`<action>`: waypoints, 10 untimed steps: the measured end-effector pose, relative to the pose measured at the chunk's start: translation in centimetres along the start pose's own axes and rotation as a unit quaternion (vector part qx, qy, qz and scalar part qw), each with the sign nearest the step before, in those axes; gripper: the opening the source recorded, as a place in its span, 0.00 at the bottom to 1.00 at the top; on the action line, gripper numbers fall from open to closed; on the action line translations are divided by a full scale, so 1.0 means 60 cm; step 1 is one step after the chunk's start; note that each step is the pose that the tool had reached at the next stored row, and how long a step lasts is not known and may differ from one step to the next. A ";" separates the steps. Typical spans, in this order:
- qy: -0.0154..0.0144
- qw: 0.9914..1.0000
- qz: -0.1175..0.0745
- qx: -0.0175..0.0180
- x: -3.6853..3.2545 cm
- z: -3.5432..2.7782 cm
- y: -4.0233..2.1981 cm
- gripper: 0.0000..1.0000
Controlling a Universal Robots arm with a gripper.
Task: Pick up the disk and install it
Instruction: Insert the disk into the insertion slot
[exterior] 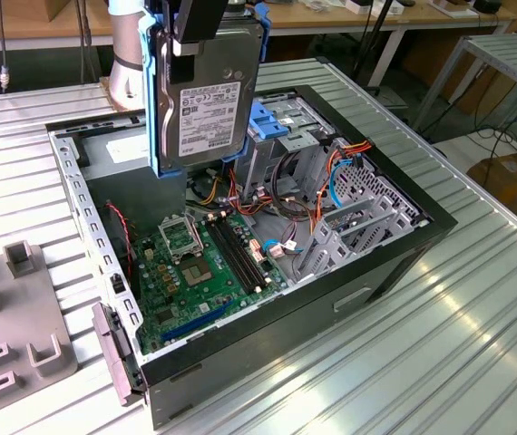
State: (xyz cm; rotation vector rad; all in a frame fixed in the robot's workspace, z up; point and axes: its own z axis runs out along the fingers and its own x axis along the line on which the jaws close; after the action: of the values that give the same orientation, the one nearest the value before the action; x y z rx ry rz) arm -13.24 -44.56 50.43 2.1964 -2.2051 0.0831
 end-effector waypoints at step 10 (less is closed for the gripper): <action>0.001 1.000 0.000 0.000 0.001 0.000 -0.013 0.37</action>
State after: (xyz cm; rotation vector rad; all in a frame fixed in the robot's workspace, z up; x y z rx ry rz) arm -12.48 -44.63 50.41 2.1952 -2.2033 0.0863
